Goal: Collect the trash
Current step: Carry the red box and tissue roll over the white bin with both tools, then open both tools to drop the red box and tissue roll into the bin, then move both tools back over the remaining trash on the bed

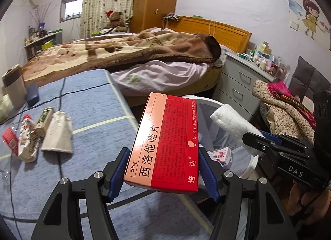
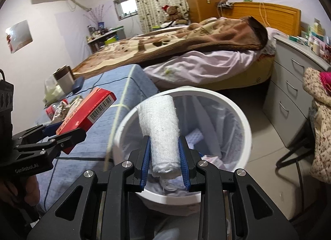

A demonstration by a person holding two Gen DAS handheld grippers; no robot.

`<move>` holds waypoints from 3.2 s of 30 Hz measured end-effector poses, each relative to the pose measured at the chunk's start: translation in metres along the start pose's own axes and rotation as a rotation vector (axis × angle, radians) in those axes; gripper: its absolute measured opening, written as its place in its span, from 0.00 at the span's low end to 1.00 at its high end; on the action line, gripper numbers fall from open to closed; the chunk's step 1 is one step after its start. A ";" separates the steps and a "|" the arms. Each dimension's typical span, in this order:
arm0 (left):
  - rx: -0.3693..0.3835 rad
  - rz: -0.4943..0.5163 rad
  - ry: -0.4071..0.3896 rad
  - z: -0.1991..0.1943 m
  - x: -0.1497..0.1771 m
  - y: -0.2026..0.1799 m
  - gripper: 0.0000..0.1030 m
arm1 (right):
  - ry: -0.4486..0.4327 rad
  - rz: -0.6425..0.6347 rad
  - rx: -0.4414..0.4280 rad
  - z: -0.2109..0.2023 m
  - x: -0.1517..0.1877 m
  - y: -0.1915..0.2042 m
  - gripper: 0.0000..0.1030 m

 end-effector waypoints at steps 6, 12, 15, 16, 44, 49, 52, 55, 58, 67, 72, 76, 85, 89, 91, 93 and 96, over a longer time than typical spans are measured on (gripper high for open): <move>0.031 0.027 0.022 0.017 -0.002 -0.019 0.63 | 0.013 0.030 0.017 0.002 0.005 -0.013 0.27; 0.055 0.043 0.046 0.033 -0.002 -0.032 0.63 | 0.027 0.056 0.025 0.007 0.006 -0.022 0.27; 0.064 0.040 0.051 0.041 -0.004 -0.034 0.63 | 0.032 0.064 0.027 0.009 0.006 -0.026 0.27; 0.067 0.040 0.051 0.042 -0.005 -0.035 0.63 | 0.034 0.066 0.027 0.010 0.006 -0.027 0.27; 0.048 -0.010 0.027 0.030 -0.008 -0.012 0.64 | 0.014 0.018 0.011 0.000 -0.001 -0.006 0.46; 0.031 -0.029 0.012 0.014 -0.005 -0.001 0.64 | 0.009 -0.010 -0.007 -0.003 -0.003 0.008 0.46; 0.022 -0.044 0.000 0.004 -0.003 0.008 0.64 | 0.007 -0.028 -0.020 -0.004 -0.004 0.019 0.46; 0.013 -0.060 -0.010 -0.005 0.000 0.017 0.64 | 0.008 -0.049 -0.034 -0.005 -0.004 0.030 0.46; 0.003 -0.074 -0.021 -0.016 0.004 0.027 0.64 | 0.012 -0.067 -0.051 -0.005 -0.003 0.041 0.46; -0.061 -0.131 -0.044 -0.045 0.019 0.063 0.64 | 0.025 -0.126 -0.114 -0.006 0.004 0.076 0.46; -0.106 -0.166 -0.050 -0.061 0.031 0.084 0.64 | 0.041 -0.153 -0.148 -0.003 0.008 0.092 0.46; -0.139 -0.189 -0.046 -0.070 0.040 0.101 0.64 | 0.055 -0.174 -0.173 -0.001 0.010 0.105 0.46; -0.199 -0.241 -0.043 -0.083 0.054 0.137 0.64 | 0.070 -0.228 -0.230 0.003 0.011 0.136 0.46; -0.217 -0.261 -0.041 -0.087 0.056 0.152 0.64 | 0.073 -0.227 -0.251 0.007 0.008 0.145 0.46; -0.221 -0.267 -0.043 -0.088 0.055 0.158 0.64 | 0.082 -0.224 -0.261 0.011 0.007 0.149 0.46; -0.231 -0.273 -0.042 -0.089 0.055 0.167 0.64 | 0.091 -0.225 -0.268 0.016 0.004 0.154 0.46; -0.247 -0.277 -0.047 -0.091 0.053 0.179 0.64 | 0.095 -0.224 -0.267 0.022 0.001 0.161 0.56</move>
Point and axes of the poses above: each gripper's, at about its wrist camera, not at the fingertips, and z roughly the way its jaws point, y to its left, x to its underside, the point moved 8 cm from there along z, roughly the way its jaws point, and after that the axes turned 4 degrees about -x, right-handed, at the moved point
